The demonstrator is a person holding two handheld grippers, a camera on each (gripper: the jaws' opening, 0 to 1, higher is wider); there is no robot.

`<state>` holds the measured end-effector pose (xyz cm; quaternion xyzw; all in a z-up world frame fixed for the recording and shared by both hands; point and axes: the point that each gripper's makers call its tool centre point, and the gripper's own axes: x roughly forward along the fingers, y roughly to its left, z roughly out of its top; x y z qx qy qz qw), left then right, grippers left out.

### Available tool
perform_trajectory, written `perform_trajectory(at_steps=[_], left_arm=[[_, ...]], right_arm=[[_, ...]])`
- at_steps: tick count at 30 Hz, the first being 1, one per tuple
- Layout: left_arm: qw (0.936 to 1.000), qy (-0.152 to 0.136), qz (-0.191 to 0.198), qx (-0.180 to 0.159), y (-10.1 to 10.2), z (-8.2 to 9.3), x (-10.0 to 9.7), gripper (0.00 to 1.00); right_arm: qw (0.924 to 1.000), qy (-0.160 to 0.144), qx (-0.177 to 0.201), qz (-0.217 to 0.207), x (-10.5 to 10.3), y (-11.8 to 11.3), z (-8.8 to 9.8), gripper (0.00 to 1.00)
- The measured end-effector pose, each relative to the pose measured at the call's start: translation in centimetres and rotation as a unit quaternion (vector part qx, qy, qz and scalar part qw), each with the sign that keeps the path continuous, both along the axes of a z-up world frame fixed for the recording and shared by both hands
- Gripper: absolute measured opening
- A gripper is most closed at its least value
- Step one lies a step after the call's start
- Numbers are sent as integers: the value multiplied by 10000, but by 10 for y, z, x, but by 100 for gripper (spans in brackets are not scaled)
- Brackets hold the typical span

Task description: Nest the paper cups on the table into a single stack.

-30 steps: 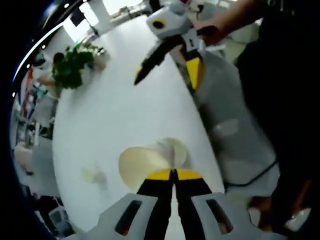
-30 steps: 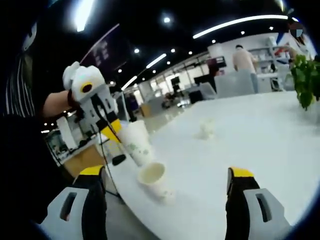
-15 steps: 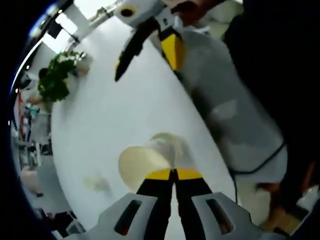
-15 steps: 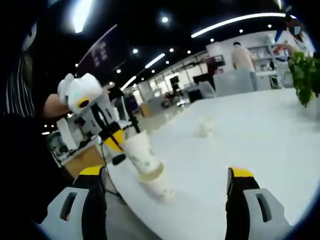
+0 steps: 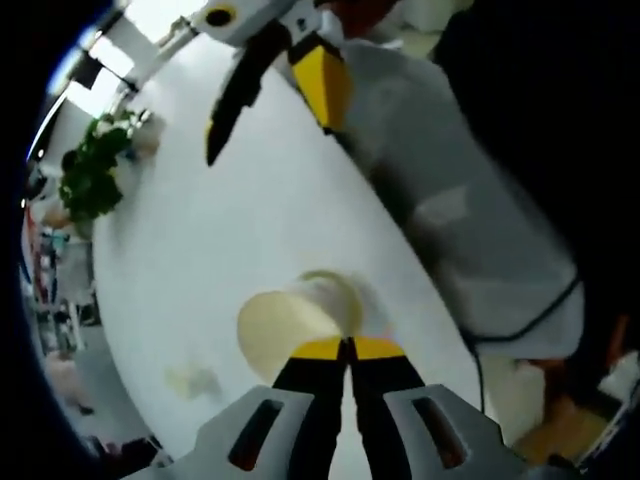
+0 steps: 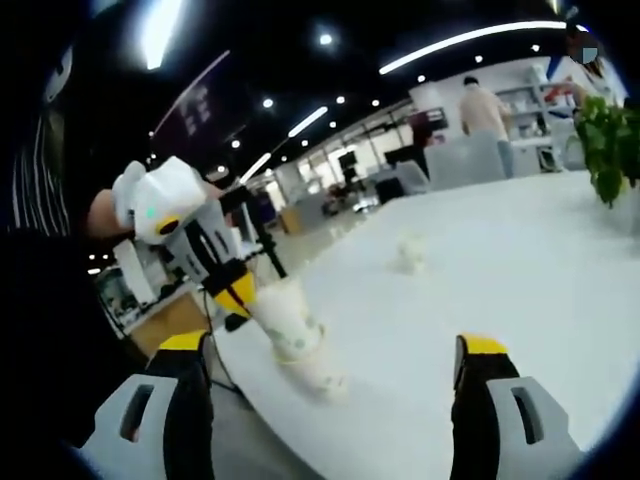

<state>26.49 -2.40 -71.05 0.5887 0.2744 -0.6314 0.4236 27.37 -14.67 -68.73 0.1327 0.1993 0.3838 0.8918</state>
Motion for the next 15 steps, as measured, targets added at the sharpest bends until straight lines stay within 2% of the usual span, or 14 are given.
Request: perform_trajectory(at_steps=[15], left_arm=[[9997,125,-135,148,-1,-17,-2,0]], right_arm=[[9999,67,97,-83,2,-6,-4,99]])
